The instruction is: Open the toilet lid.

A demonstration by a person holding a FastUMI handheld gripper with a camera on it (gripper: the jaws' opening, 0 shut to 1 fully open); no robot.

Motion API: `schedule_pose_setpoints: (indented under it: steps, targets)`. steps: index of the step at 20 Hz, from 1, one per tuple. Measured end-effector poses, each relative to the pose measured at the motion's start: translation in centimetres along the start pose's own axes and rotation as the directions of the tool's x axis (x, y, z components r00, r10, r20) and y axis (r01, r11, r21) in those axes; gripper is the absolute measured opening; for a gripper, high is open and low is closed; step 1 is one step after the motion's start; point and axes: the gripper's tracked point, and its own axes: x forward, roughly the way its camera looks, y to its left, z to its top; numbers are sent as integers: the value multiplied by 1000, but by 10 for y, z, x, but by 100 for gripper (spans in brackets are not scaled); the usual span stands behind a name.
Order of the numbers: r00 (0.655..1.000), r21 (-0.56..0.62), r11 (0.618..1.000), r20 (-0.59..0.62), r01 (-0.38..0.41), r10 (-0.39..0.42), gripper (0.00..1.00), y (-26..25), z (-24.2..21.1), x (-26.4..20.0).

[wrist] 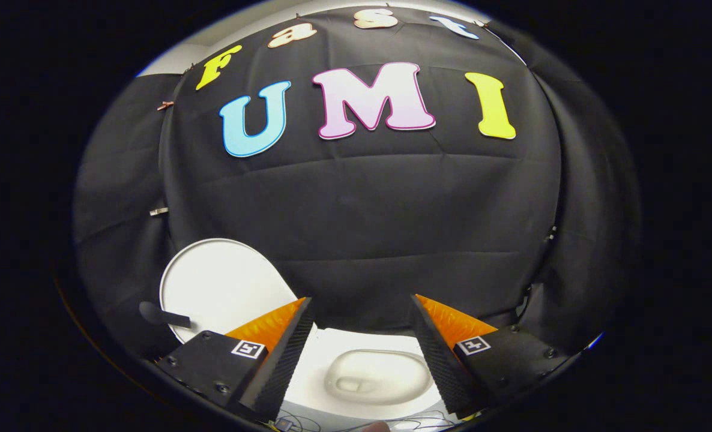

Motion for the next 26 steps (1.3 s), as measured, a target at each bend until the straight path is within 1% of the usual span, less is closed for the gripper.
schedule_pose_setpoints:
  steps: [2,3,6,9,11,14,17,19,20,26]
  targets:
    - [1000,-3,1000,20,16,-16,99,-14,-9,-1]
    - [998,-7,1000,51,29,-28,100,-22,-10,-1]
    - [992,-58,997,118,56,-48,99,-41,-18,1]
    - [989,-61,994,125,88,-79,99,-63,-43,5]
    - [989,-70,994,123,87,-78,100,-72,-62,7]
    - [974,-86,985,184,152,-135,99,-102,-71,4]
    - [955,-80,977,241,198,-173,99,-124,-79,1]
    - [948,-63,976,258,210,-188,99,-134,-85,-1]
    - [946,-48,978,269,201,-182,100,-136,-86,-3]
    - [941,-10,975,264,223,-212,100,-153,-113,-6]
